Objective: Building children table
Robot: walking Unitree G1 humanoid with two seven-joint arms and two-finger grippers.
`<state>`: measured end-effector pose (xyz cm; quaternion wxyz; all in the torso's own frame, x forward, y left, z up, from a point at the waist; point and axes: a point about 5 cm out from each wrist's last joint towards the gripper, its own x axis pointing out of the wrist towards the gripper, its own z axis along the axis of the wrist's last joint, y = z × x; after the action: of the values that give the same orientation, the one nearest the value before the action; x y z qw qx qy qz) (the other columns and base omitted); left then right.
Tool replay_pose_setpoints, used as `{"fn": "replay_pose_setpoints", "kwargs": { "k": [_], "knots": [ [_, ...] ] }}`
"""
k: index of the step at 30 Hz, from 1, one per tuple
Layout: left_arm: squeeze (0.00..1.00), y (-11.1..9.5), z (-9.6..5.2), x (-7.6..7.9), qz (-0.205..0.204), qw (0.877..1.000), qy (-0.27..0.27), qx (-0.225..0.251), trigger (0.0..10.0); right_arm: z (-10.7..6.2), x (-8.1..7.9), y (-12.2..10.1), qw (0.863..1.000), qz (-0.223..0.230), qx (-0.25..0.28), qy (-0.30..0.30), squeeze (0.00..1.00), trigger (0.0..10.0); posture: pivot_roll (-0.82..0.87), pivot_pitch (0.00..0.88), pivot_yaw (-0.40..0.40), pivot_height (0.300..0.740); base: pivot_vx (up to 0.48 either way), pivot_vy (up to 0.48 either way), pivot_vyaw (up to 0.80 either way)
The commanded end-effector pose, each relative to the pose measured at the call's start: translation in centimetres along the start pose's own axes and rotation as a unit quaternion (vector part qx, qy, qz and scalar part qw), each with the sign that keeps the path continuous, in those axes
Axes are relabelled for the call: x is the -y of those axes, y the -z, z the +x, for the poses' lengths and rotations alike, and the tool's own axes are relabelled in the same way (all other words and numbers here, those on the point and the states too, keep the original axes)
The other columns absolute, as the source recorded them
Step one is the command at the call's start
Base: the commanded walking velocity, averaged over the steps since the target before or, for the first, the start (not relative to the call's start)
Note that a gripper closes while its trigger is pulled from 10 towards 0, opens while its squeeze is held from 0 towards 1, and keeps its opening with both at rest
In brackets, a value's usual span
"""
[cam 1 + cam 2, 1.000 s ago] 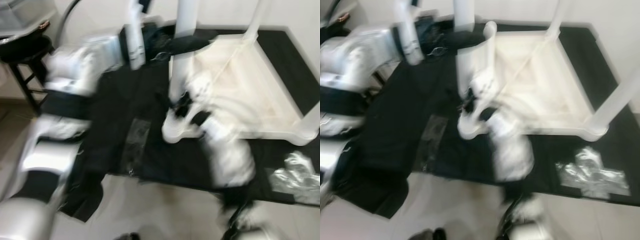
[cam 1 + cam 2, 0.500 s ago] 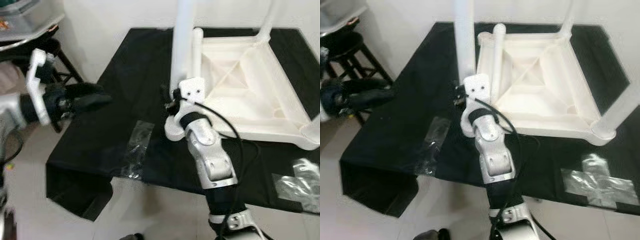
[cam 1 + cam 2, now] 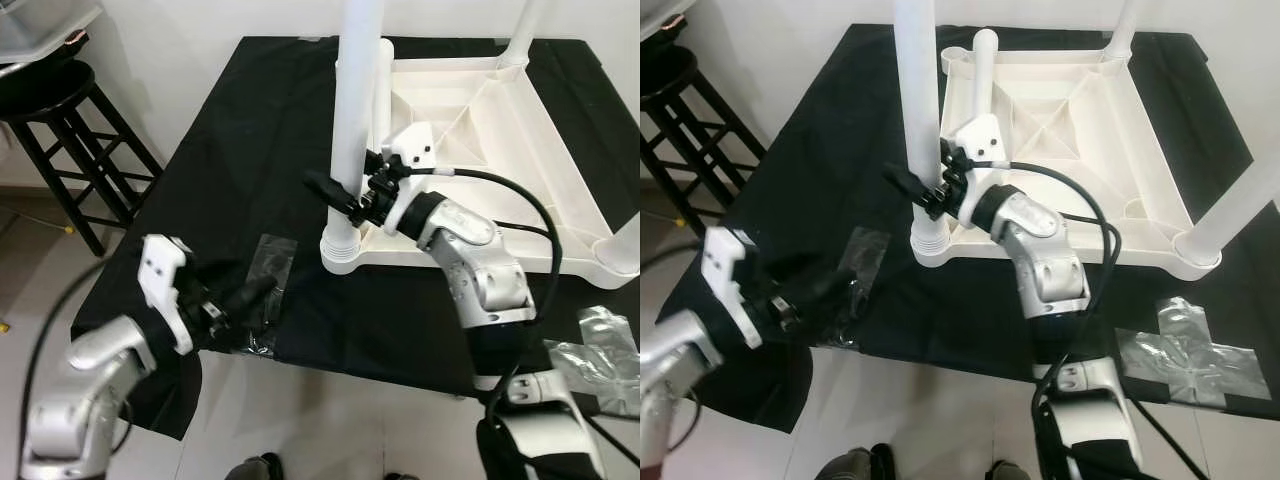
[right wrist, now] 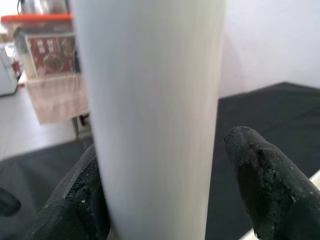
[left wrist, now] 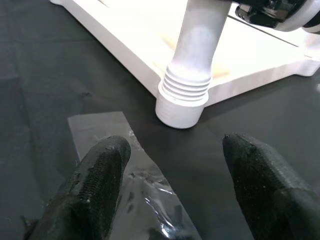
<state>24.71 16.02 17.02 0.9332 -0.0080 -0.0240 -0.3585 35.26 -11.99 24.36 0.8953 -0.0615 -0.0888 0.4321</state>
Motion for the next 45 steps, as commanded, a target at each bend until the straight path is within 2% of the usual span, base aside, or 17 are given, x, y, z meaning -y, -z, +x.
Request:
{"fn": "replay_pose_setpoints", "kwargs": {
  "k": [1, 2, 3, 5, 11, 19, 24, 25, 26, 27, 29, 31, 33, 42, 43, 44, 45],
  "knots": [
    [0.00, 1.1, 0.1, 0.8, 0.015, 1.000, -0.010, -0.006, 10.0, 0.2, -0.2, 0.1, 0.999, -0.010, -0.001, -0.047, 0.00, 10.0, 0.10, 0.158, 0.034, 0.740, 0.000, 0.000, 0.00],
    [0.00, 1.6, 0.2, 1.6, 0.035, 0.999, -0.021, 0.001, 10.0, 0.1, 0.1, 0.4, 0.997, -0.017, -0.011, -0.070, 0.00, 9.8, 0.10, 0.158, 0.034, 0.740, 0.000, 0.000, 0.00],
    [0.00, 2.1, 0.4, 2.5, 0.020, 1.000, -0.011, -0.001, 10.0, -0.1, 0.5, 0.5, 0.995, -0.020, -0.018, -0.092, 0.00, 0.8, 0.11, 0.154, 0.031, 0.740, 0.000, 0.000, 0.00],
    [0.00, 2.6, 0.5, 3.0, 0.006, 1.000, -0.005, -0.006, 10.0, -0.3, 0.9, 0.5, 0.994, -0.019, -0.022, -0.108, 0.00, 0.0, 0.11, 0.156, 0.025, 0.740, 0.000, 0.000, 0.00],
    [0.00, 3.2, 0.7, 2.4, -0.031, 0.998, -0.047, -0.007, 10.0, -0.4, 1.7, 0.7, 0.991, -0.017, -0.031, -0.127, 0.00, 0.0, 0.10, 0.155, 0.015, 0.740, 0.000, 0.000, 0.00],
    [0.00, 3.8, 1.1, 3.0, -0.018, 0.999, -0.051, -0.007, 10.0, -0.6, 1.7, 1.8, 0.990, -0.010, -0.039, -0.134, 0.00, 0.0, 0.09, 0.156, 0.017, 0.740, 0.000, 0.000, 0.00],
    [0.00, 4.2, 1.2, 3.2, -0.007, 0.998, -0.057, -0.014, 10.0, -1.6, 1.0, 3.9, 0.995, -0.003, -0.071, -0.075, 0.00, 0.0, 0.08, 0.158, 0.007, 0.740, 0.000, 0.000, 0.00],
    [0.00, 4.2, 1.3, 3.2, -0.002, 0.998, -0.057, -0.016, 7.8, -1.8, 0.1, 5.6, 0.994, -0.012, -0.100, 0.028, 0.00, 0.0, 0.08, 0.166, 0.006, 0.740, 0.000, 0.000, 0.00],
    [0.00, 4.2, 1.2, 3.2, -0.001, 0.998, -0.056, -0.015, 0.0, -2.6, -2.0, 7.5, 0.978, 0.039, -0.119, 0.169, 0.00, 0.0, 0.06, 0.175, 0.013, 0.740, 0.000, 0.000, 0.00],
    [0.00, 4.1, 1.2, 3.2, -0.001, 0.998, -0.055, -0.014, 0.0, -3.5, -4.3, 8.7, 0.958, 0.075, -0.136, 0.241, 0.00, 0.0, 0.05, 0.177, 0.015, 0.740, 0.000, 0.000, 0.00],
    [0.00, 4.1, 1.2, 3.2, -0.003, 0.998, -0.056, -0.013, 0.0, -4.2, -5.9, 9.1, 0.944, 0.087, -0.143, 0.283, 0.00, 0.0, 0.05, 0.180, 0.023, 0.740, 0.000, 0.000, 0.00],
    [0.00, 4.1, 1.2, 3.2, -0.003, 0.998, -0.056, -0.013, 0.0, -4.2, -5.9, 9.1, 0.944, 0.087, -0.143, 0.283, 0.00, 0.0, 0.05, 0.180, 0.023, 0.740, 0.000, 0.000, 0.00],
    [0.00, 4.1, 1.5, 3.0, -0.002, 0.999, -0.053, -0.015, 0.0, -3.8, -8.1, 9.3, 0.947, 0.080, -0.141, 0.277, 0.00, 0.0, 0.03, 0.174, 0.054, 0.740, 0.000, 0.000, 0.00],
    [0.00, 4.2, 1.7, 2.6, -0.013, 0.998, -0.062, -0.011, 0.0, -3.1, -7.9, 9.5, 0.950, 0.057, -0.140, 0.273, 0.00, 0.0, 0.05, 0.166, 0.044, 0.740, 0.000, 0.000, 0.00],
    [0.00, 4.2, 1.7, 2.6, -0.012, 0.998, -0.066, -0.010, 0.0, -2.8, -7.9, 9.0, 0.954, 0.060, -0.134, 0.263, 0.00, 8.5, 0.06, 0.165, 0.047, 0.740, 0.000, 0.000, 0.00],
    [0.00, 4.3, 1.7, 2.6, -0.012, 0.998, -0.067, -0.009, 0.0, -2.4, -7.9, 8.4, 0.960, 0.051, -0.126, 0.244, 0.00, 10.0, 0.06, 0.164, 0.045, 0.740, 0.000, 0.000, 0.00],
    [0.00, 4.3, 1.7, 2.6, -0.012, 0.998, -0.067, -0.009, 0.0, -2.4, -7.9, 8.4, 0.960, 0.051, -0.126, 0.244, 0.00, 10.0, 0.06, 0.164, 0.045, 0.740, 0.000, 0.000, 0.00]
  ]
}}
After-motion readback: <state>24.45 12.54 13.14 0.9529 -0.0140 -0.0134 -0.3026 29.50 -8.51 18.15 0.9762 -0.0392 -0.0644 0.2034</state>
